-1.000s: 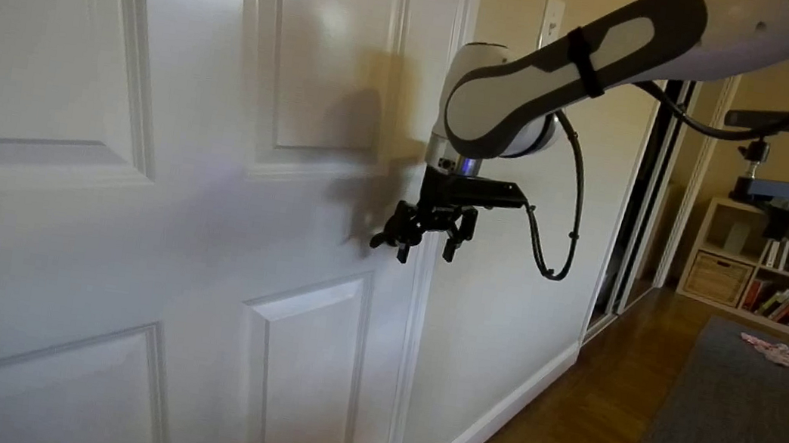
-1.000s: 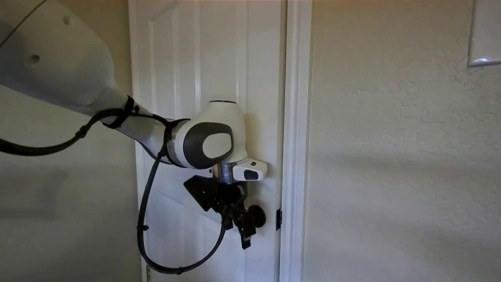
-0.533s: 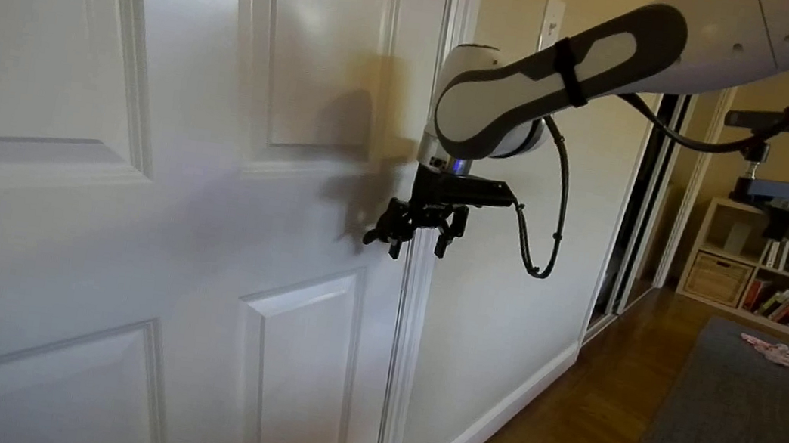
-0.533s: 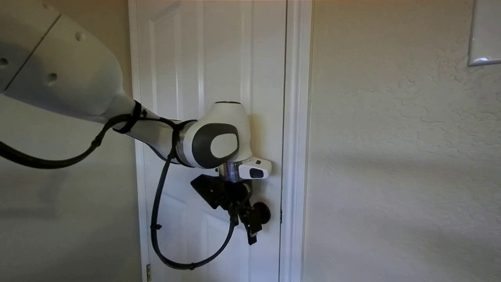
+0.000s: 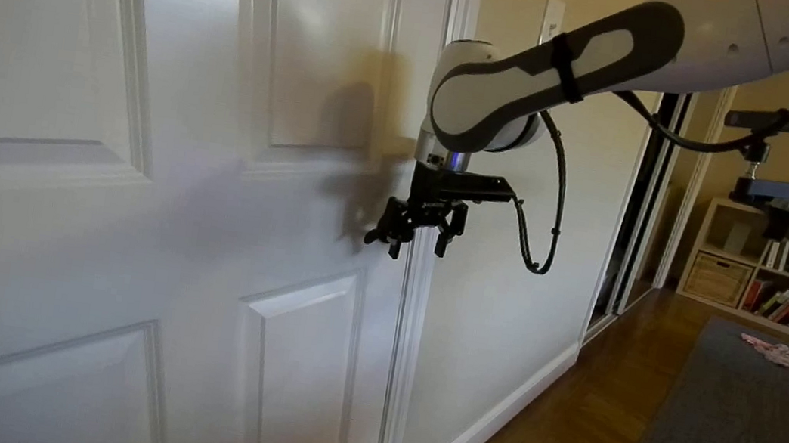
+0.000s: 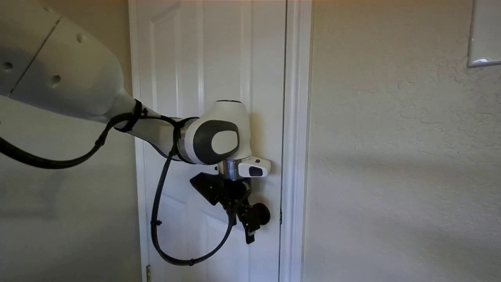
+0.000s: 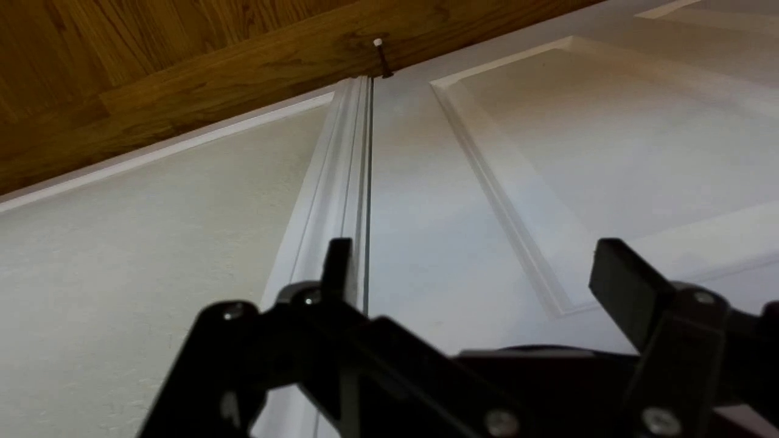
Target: Close the door
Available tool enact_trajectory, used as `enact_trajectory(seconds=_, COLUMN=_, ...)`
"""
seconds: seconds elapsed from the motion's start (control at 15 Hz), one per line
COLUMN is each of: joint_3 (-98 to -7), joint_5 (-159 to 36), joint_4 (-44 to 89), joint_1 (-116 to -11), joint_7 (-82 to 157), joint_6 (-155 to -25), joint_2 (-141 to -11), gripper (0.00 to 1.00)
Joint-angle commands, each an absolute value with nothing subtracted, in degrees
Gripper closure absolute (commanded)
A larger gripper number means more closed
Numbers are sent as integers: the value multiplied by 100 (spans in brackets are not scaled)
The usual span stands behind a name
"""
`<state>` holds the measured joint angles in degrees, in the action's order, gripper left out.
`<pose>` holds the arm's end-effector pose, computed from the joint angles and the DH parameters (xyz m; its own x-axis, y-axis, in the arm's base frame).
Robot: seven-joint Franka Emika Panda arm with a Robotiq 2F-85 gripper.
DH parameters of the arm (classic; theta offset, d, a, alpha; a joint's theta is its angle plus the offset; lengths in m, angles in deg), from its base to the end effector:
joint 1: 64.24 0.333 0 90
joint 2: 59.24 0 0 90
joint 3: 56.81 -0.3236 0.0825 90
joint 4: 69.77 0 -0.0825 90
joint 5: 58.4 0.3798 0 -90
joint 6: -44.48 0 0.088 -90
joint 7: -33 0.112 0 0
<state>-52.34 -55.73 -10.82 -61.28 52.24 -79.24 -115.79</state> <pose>0.7970 0.0039 0.2564 0.9304 -0.3369 0.1447 -0.3368 -0.9412 -0.0262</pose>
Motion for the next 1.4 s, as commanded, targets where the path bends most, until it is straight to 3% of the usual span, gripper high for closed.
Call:
enact_trajectory(seconds=0.0, joint_3=-5308, joint_5=-5591, joint_4=-179, joint_1=-6042, joint_7=5195, joint_6=-7796, joint_2=-10847, gripper=0)
enact_trajectory(seconds=1.27, joint_3=-5408, joint_5=-5523, joint_4=3821, joint_1=-5666, joint_7=6117, joint_6=-8050, joint_2=-7649, gripper=0)
enact_trajectory(seconds=1.33, joint_3=-5437, joint_5=-5576, joint_4=2900, joint_1=-5734, joint_7=5917, joint_6=-7746, joint_2=-8366, gripper=0)
